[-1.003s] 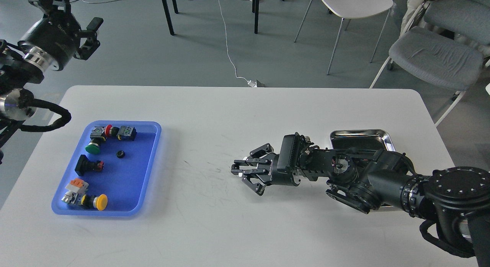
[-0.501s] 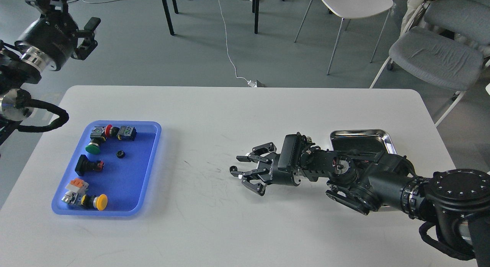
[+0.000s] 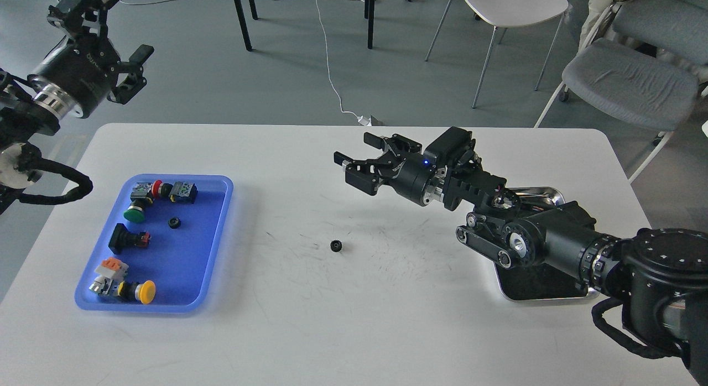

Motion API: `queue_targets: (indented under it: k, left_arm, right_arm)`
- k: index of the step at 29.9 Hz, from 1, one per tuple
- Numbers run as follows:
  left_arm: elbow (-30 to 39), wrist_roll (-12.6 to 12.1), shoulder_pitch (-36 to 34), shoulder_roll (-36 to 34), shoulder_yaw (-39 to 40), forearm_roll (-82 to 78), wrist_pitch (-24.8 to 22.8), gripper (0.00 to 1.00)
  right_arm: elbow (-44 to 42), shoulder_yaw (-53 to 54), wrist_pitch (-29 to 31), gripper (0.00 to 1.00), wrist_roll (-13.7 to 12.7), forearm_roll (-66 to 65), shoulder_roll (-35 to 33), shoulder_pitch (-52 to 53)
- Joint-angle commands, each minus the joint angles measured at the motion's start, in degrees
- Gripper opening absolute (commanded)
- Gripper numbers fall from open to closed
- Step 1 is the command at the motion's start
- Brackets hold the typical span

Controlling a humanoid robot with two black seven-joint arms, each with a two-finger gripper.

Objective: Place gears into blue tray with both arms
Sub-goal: 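Raise and retract the right arm away from the table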

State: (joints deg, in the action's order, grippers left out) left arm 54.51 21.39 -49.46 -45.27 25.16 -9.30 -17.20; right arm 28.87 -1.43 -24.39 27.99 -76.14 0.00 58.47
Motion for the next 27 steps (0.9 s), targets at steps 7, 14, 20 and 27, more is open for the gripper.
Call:
queue_targets:
  k: [7, 14, 20, 27]
  left_arm:
    - [0.9, 0.5, 0.0, -0.3, -1.4, -2.3, -1.6, 0.98]
    - [2.1, 0.7, -0.7, -1.4, -7.8, -5.7, -2.1, 0.98]
    - [2.5, 0.6, -1.1, -2.0, -8.2, -15.4, -1.2, 0.97]
    - [7.8, 1.1, -0.9, -4.7, -8.2, -24.5, -1.0, 0.97]
  right_arm:
    - [-7.6, -0.1, 0.1, 0.9, 0.0, 27.6, 0.0, 6.3]
    - [-8.7, 0.0, 0.5, 0.92, 0.0, 43.3, -2.4, 6.2]
    - [-8.7, 0.4, 1.7, 0.94, 0.0, 52.7, -9.1, 5.6]
    - [-8.7, 0.5, 3.8, 0.94, 0.0, 62.3, -14.0, 3.6]
